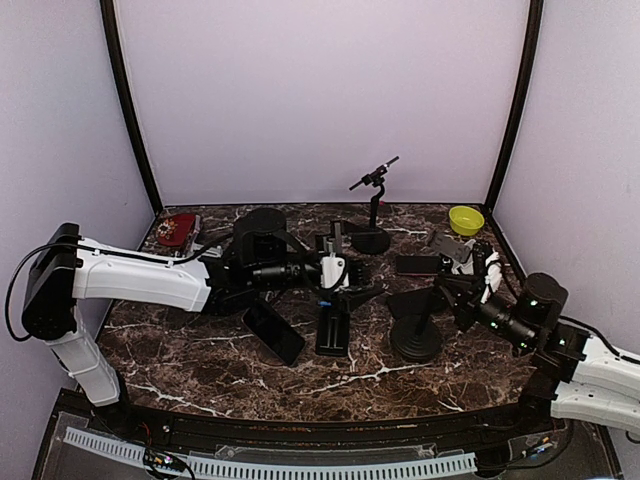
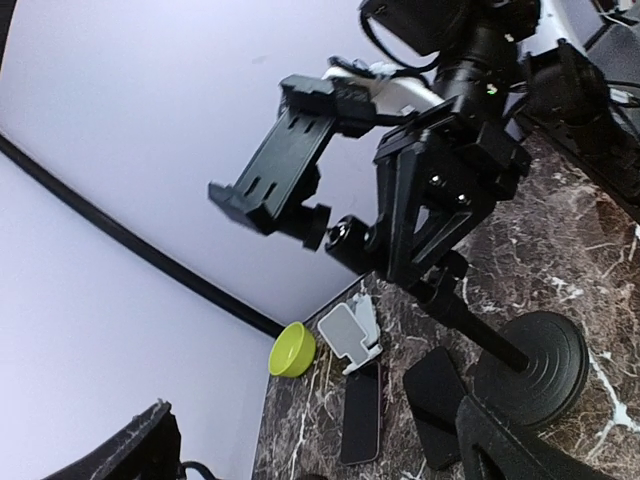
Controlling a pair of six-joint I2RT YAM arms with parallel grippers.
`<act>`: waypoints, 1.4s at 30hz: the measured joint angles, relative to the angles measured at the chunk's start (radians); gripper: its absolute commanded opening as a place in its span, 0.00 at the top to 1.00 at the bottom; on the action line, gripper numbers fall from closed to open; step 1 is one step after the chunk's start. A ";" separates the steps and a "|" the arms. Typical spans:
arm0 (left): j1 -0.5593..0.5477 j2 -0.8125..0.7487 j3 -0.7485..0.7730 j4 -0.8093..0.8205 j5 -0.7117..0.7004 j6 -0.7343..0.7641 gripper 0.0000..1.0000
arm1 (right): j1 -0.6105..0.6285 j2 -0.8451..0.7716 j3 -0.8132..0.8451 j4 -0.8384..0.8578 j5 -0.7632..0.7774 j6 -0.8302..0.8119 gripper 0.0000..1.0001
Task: Remove the phone from the phone stand
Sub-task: Place the phone stand at the corner of the board.
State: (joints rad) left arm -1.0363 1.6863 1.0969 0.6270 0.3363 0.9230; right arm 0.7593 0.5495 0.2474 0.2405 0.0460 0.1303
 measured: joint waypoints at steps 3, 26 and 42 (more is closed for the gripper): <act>0.000 0.000 0.006 0.016 -0.090 -0.082 0.01 | 0.000 -0.023 0.011 -0.021 0.089 -0.007 1.00; 0.058 0.000 0.095 -0.056 -0.392 -0.518 0.01 | -0.244 -0.029 0.030 -0.010 0.643 -0.043 1.00; 0.090 -0.077 0.067 -0.104 -0.502 -0.670 0.01 | -0.546 0.265 -0.030 0.266 0.527 -0.013 1.00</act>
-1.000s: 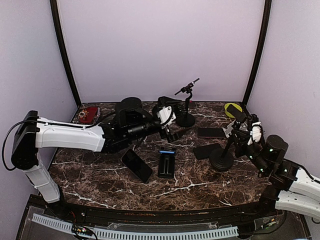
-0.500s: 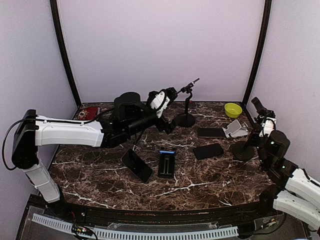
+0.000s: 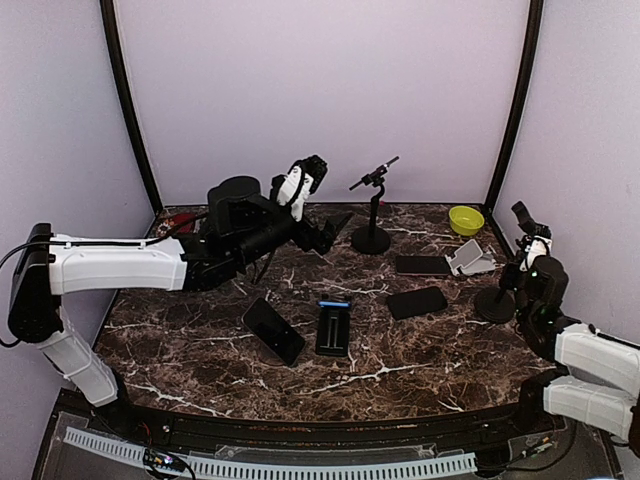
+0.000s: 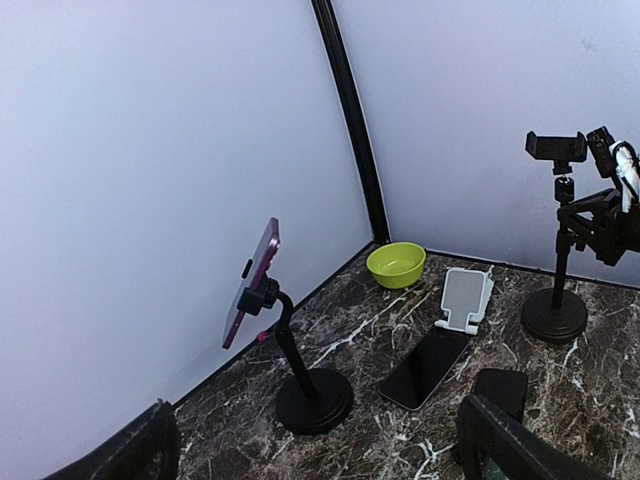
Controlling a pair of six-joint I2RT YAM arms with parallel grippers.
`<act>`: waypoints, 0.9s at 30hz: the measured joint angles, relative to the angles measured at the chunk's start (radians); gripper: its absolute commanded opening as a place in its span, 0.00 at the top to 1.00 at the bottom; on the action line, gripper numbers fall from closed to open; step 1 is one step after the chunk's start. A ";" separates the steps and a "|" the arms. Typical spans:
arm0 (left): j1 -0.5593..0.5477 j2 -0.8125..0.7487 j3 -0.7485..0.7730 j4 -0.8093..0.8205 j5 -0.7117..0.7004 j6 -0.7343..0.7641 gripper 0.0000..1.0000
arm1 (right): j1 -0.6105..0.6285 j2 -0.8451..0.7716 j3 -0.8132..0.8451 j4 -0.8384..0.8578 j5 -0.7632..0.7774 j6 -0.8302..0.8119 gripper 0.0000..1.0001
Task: Remove the phone from the phone stand
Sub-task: Place the phone stand at the corner of the board.
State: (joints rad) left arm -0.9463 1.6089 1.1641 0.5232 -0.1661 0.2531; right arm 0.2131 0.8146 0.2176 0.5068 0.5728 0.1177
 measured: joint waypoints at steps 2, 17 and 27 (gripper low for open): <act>0.002 -0.025 -0.024 0.007 -0.008 -0.013 0.01 | -0.020 0.032 -0.008 0.045 -0.020 0.002 1.00; 0.026 -0.044 -0.073 -0.009 -0.030 -0.072 0.01 | -0.085 0.193 0.001 0.233 -0.131 0.001 0.79; 0.046 -0.089 -0.124 -0.051 -0.032 -0.134 0.01 | -0.088 0.161 0.033 0.241 -0.184 0.019 0.32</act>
State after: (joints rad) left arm -0.9005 1.5204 1.0405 0.4717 -0.1986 0.1196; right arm 0.1249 0.9756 0.2508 0.7475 0.3885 0.1364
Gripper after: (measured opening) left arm 0.989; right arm 0.617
